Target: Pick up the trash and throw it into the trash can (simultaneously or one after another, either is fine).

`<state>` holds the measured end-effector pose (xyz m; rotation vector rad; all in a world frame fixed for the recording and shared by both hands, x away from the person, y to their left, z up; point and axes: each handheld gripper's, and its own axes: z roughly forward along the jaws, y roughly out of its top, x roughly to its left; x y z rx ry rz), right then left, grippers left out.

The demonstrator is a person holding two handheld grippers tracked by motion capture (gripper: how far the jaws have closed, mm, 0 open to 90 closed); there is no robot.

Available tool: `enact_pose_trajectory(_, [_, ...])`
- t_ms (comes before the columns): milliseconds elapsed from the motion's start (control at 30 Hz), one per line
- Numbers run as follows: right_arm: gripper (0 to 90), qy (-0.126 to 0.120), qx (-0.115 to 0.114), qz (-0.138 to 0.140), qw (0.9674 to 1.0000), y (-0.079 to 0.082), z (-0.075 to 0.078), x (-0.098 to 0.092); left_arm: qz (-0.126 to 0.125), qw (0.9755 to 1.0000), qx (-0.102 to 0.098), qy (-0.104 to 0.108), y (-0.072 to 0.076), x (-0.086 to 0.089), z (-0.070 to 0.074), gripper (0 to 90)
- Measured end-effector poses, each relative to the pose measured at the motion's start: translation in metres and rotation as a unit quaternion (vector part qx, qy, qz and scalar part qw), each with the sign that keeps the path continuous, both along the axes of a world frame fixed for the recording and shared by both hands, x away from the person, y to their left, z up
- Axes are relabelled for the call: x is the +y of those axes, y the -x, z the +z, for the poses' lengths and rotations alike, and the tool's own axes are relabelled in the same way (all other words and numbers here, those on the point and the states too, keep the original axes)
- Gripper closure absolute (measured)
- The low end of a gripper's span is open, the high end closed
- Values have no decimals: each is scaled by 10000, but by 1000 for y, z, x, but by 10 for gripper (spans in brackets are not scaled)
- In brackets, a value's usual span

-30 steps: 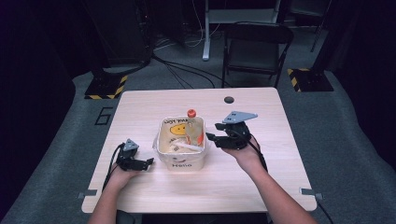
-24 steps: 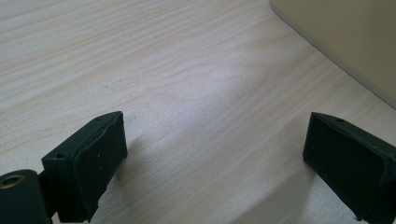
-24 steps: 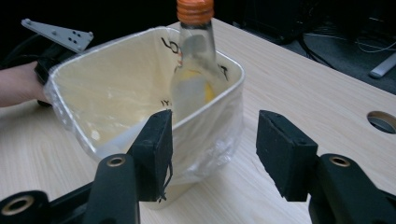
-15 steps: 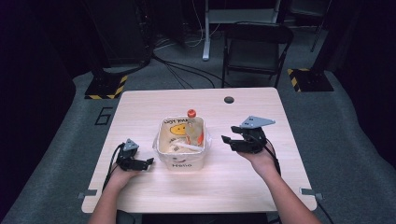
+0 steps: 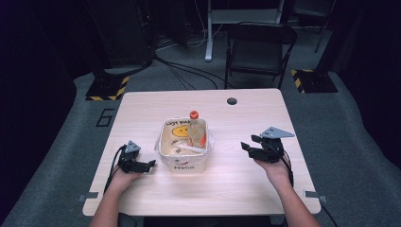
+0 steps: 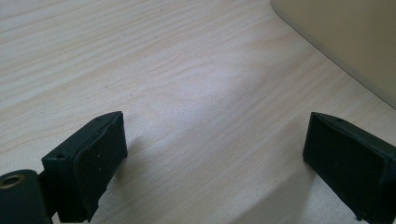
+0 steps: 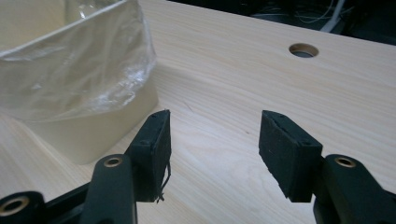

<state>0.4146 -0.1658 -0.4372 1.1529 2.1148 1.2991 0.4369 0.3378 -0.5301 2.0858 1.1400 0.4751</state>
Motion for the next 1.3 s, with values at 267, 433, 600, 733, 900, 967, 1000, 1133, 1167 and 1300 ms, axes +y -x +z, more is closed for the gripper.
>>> enact_pose_trajectory(267, [424,-45,147,-247,9996,-2,-16,-15,-4,10000,2,-5,0,0,0,60])
enact_pose_trajectory(433, [427,-52,358,-363,9987,-5,-32,-23,-2,10000,0,-7,0,0,0,60])
enact_pose_trajectory(600, [428,18,516,-503,9974,-10,-43,-30,0,10000,0,-5,0,0,0,60])
enact_pose_trajectory(733, [428,70,638,-647,9958,-14,-50,-37,-3,10000,-13,1,0,0,0,60])
enact_pose_trajectory(900, [429,52,726,-824,9939,-16,-55,-46,-6,10000,-20,-10,0,0,0,60])
enact_pose_trajectory(967, [430,50,770,-909,9929,-18,-57,-50,0,10000,-23,-12,0,0,0,60])
enact_pose_trajectory(1000, [430,61,786,-944,9924,-18,-58,-51,1,10000,-27,-13,0,0,0,59])
enact_pose_trajectory(1133, [431,41,873,-1044,9907,-20,-61,-56,1,10000,-27,-10,-1,0,0,59])
enact_pose_trajectory(1167, [430,47,886,-1053,9905,-20,-62,-56,3,10000,-19,-10,0,0,0,59])
enact_pose_trajectory(1300, [424,146,867,-1096,9901,-19,-65,-56,-23,10000,49,-43,0,0,1,59])
